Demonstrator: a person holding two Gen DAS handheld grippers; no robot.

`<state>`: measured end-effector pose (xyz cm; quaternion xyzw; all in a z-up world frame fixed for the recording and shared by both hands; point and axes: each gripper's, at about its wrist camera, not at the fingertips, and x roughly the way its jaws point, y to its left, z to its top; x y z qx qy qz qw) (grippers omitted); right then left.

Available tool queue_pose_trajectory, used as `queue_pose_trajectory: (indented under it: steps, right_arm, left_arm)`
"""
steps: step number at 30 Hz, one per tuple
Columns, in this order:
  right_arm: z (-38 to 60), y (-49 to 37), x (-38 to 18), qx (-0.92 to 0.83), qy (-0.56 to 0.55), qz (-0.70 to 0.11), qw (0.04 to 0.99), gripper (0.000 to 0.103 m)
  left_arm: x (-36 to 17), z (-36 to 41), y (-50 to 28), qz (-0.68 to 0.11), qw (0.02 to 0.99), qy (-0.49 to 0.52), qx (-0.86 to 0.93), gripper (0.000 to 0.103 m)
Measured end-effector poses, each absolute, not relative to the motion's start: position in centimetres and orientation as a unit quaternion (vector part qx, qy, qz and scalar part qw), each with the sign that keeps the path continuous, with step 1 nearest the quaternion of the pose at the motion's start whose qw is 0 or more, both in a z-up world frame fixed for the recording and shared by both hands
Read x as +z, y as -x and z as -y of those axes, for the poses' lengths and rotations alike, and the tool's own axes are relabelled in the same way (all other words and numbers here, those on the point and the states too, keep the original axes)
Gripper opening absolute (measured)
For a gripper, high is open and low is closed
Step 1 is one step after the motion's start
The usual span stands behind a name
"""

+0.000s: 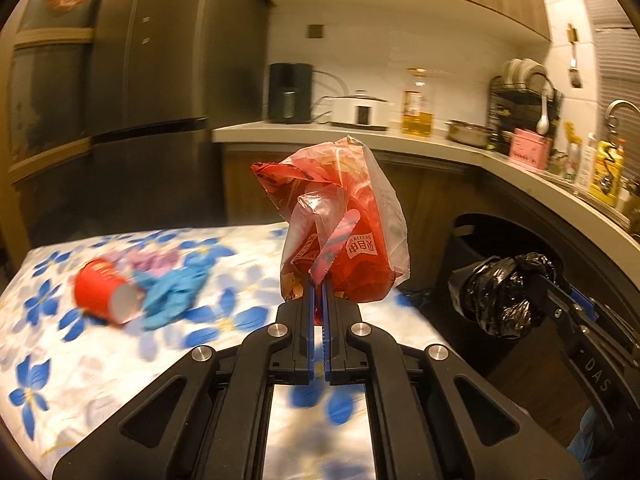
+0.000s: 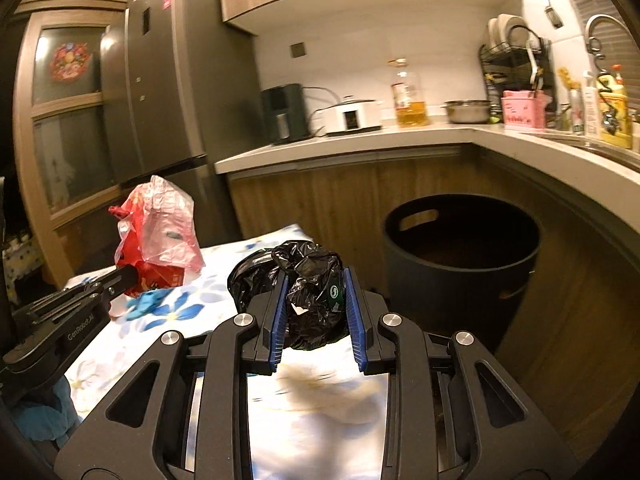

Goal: Collect trash
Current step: 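Carry the red plastic bag and black bag over the trash bin, then open both tools to drop the red and black bags into the bin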

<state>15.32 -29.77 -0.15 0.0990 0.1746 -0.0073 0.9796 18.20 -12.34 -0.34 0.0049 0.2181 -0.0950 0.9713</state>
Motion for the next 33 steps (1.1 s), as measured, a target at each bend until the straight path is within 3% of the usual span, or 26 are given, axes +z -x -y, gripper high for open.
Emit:
queue_pose_trajectory:
  steps: [19,33]
  right_arm:
    - [40.2,-16.8,1.1,-0.115,-0.106,-0.152,0.976,0.026]
    - [44.1,-20.4,0.8,-0.142,-0.114,-0.155,0.971,0.027]
  left_arm:
    - [1.0,26.2,-22.7,-0.193,0.96,-0.022,-0.201,0.002]
    - [-0.7,30.9,-26.2,-0.205,0.95,-0.027,-0.234,0.002]
